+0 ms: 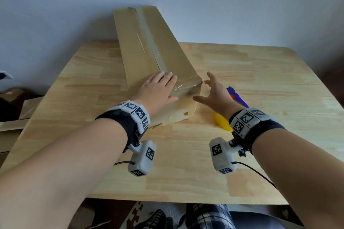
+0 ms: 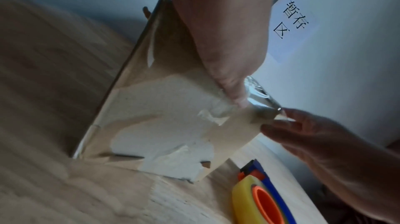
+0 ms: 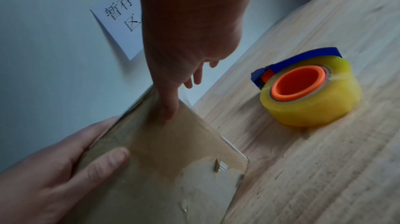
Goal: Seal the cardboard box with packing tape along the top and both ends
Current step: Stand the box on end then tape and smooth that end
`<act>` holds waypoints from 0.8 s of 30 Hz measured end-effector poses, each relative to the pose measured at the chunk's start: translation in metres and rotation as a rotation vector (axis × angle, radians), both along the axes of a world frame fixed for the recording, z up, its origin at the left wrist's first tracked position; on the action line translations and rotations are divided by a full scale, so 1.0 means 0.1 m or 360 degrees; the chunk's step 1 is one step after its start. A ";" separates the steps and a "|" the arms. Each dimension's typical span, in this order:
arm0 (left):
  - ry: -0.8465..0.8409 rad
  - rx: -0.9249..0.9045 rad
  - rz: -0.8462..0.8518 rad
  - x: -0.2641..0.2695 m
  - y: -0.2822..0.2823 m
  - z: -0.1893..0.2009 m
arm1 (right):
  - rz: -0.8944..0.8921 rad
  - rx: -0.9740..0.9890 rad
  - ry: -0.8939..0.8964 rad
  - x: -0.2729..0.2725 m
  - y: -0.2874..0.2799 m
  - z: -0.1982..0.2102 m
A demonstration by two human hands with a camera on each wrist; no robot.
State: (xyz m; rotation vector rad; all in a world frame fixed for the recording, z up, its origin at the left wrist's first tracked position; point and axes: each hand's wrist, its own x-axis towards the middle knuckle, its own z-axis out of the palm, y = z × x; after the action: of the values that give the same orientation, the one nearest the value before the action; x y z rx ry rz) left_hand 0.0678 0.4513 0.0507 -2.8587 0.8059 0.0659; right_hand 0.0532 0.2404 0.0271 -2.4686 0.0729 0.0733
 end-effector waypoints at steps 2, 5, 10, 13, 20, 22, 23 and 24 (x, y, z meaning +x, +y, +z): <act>-0.0026 -0.0063 0.0022 -0.01 -0.05 0.04 | -0.0008 0.0057 0.0002 -0.01 -0.03 -0.06; -0.0016 -0.0239 -0.0030 0.08 -0.17 0.10 | 0.0021 0.0095 -0.0002 -0.02 -0.04 -0.13; 0.0092 -0.0186 -0.0159 0.19 -0.37 0.00 | -0.0041 0.0074 -0.0131 -0.04 -0.07 -0.14; 0.0059 -0.0154 -0.0119 0.17 -0.39 -0.03 | -0.0044 0.0082 -0.0141 -0.05 -0.10 -0.13; -0.0126 -0.0044 -0.0201 0.22 -0.49 0.08 | -0.0019 0.0179 -0.0115 0.00 -0.07 -0.21; -0.0104 -0.0042 -0.0224 0.26 -0.53 0.07 | -0.0022 0.0150 -0.0170 -0.03 -0.07 -0.24; -0.0079 -0.0055 -0.0238 0.28 -0.53 0.05 | -0.0043 0.0114 -0.0211 -0.04 -0.08 -0.25; -0.0039 -0.0081 -0.0250 0.30 -0.53 0.02 | -0.0075 0.0069 -0.0242 -0.06 -0.11 -0.26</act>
State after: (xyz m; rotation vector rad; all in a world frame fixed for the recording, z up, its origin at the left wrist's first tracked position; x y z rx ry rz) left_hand 0.0980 0.3981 0.0525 -2.8255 1.0383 -0.0099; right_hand 0.0473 0.2296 0.0015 -2.4195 0.0633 -0.1318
